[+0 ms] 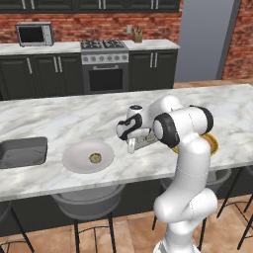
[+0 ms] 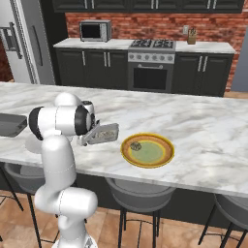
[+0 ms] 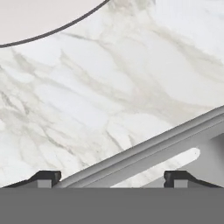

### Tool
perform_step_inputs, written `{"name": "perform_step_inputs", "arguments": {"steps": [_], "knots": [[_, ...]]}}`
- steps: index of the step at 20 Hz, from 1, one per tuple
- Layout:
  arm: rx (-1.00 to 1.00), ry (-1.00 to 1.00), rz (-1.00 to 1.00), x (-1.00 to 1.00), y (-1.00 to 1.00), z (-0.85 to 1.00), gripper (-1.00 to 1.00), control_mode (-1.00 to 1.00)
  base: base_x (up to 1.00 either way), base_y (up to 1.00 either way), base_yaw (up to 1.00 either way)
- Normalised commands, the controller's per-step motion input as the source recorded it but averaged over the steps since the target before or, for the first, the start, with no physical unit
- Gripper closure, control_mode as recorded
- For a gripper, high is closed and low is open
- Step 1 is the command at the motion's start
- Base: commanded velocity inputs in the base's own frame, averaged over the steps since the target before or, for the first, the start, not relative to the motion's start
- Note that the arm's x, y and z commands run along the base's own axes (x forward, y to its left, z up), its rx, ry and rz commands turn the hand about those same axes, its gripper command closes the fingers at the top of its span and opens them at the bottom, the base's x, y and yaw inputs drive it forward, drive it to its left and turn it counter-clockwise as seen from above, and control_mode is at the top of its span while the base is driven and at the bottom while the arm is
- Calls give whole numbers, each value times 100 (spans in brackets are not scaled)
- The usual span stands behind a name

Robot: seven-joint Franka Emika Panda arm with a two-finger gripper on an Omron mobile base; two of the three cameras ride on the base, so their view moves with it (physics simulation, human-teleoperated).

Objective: Place two dumplings into each of the tupperware containers and then place the containers in the fridge.

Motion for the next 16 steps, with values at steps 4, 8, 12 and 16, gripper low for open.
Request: {"name": "perform_step_inputs", "arguments": {"steps": [4,8,12,16], "knots": [[0,-6,3,-8,-25,-33,100,-100,0,0,0],[0,-5,0,-22,-34,0,100,-100,0,0,0],[0,-5,0,-23,-37,17,100,-100,0,0,0],[10,-21,0,-49,-27,84,100,-100,0,0,0]]}}
